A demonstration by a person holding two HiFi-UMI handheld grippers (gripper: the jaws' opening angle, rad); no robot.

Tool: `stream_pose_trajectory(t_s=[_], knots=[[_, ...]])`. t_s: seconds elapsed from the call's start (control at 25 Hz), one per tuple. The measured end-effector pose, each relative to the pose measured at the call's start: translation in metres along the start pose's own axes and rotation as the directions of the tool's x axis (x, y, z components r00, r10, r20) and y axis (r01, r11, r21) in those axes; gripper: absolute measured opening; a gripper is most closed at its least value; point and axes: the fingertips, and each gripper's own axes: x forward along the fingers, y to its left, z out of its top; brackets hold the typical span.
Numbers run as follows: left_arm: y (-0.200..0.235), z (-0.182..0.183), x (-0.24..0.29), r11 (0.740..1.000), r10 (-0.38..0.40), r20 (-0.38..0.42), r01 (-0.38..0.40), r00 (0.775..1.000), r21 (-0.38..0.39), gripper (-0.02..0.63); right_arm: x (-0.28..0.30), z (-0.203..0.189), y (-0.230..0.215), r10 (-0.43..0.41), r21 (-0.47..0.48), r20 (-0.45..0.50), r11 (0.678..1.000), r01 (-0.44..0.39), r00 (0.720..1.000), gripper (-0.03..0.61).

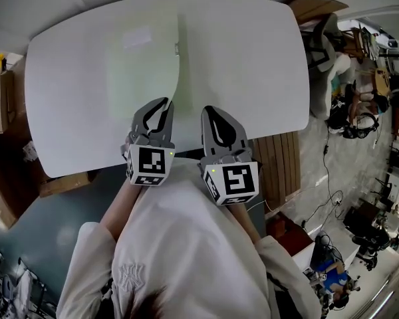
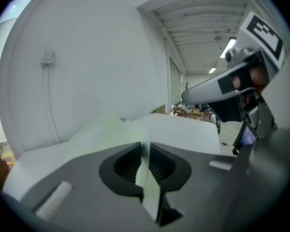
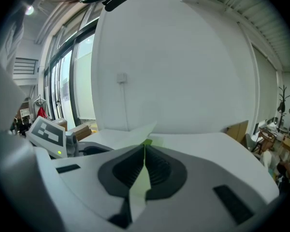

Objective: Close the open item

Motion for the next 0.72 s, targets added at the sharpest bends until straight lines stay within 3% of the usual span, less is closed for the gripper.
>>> stream_pose_trajectory(t_s=[0.72], knots=[[-0.002, 0.006, -0.007, 0.999, -0.005, 0.029, 0.004, 1.0, 0.041, 0.032, -0.016, 0.0, 0.006, -0.028, -0.012, 0.017, 1.0, 0.028, 0.999, 0.011]])
